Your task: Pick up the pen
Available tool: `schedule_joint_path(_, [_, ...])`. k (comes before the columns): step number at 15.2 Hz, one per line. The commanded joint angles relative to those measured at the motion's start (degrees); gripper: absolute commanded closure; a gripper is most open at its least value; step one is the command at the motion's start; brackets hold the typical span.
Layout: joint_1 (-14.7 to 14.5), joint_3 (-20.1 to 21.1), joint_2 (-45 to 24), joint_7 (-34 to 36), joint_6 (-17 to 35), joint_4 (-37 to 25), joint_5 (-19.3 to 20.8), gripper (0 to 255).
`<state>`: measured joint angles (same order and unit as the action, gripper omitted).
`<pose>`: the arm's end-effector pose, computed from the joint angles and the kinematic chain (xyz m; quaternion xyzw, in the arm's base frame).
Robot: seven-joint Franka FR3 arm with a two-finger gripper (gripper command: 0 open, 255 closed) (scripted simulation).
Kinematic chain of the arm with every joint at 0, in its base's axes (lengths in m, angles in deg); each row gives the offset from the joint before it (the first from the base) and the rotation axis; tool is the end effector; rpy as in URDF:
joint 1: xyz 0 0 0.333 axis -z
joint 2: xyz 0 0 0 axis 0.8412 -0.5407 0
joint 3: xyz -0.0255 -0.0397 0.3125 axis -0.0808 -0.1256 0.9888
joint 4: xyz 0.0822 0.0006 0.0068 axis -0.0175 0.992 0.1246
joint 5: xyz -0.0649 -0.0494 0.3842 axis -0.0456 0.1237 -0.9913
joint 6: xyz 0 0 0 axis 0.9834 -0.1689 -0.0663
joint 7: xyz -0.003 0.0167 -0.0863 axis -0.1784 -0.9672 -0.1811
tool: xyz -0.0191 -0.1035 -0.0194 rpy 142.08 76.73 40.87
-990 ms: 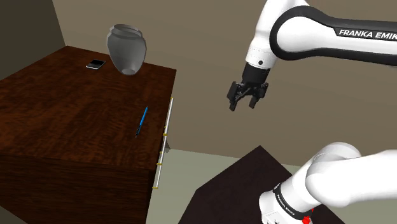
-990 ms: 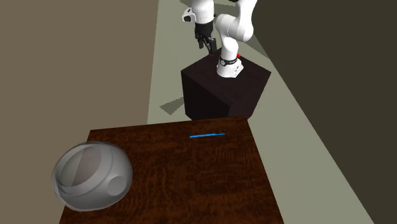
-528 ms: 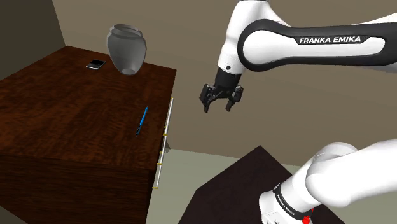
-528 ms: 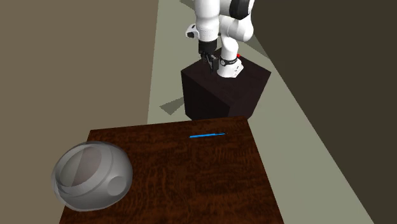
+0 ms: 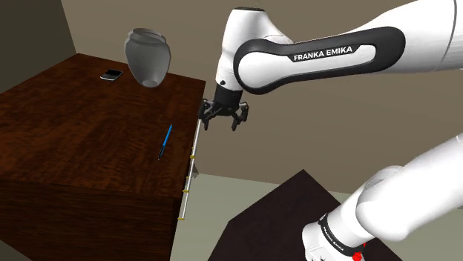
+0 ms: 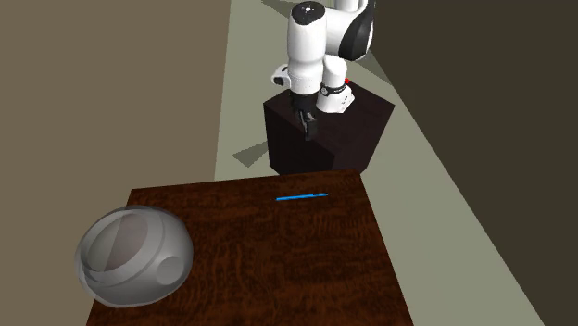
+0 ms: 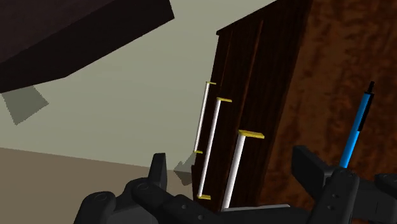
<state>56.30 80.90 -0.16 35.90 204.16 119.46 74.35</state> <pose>0.4498 0.2220 0.4343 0.9760 -0.2175 -0.0089 0.0010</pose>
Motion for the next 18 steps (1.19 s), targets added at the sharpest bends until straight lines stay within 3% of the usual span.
schedule_joint_path(1, [0.11, 1.27, -4.66, 4.31, 2.03, -3.12, 2.63, 0])
schedule_joint_path(7, [-2.13, 2.47, -18.69, 17.14, 4.44, -14.84, 12.31, 0])
schedule_joint_path(14, [-8.43, -0.54, -34.6, 28.11, 2.57, -32.64, 21.68, 0])
schedule_joint_path(18, [-8.68, -1.02, -35.85, 28.73, 5.01, -31.35, 22.42, 0])
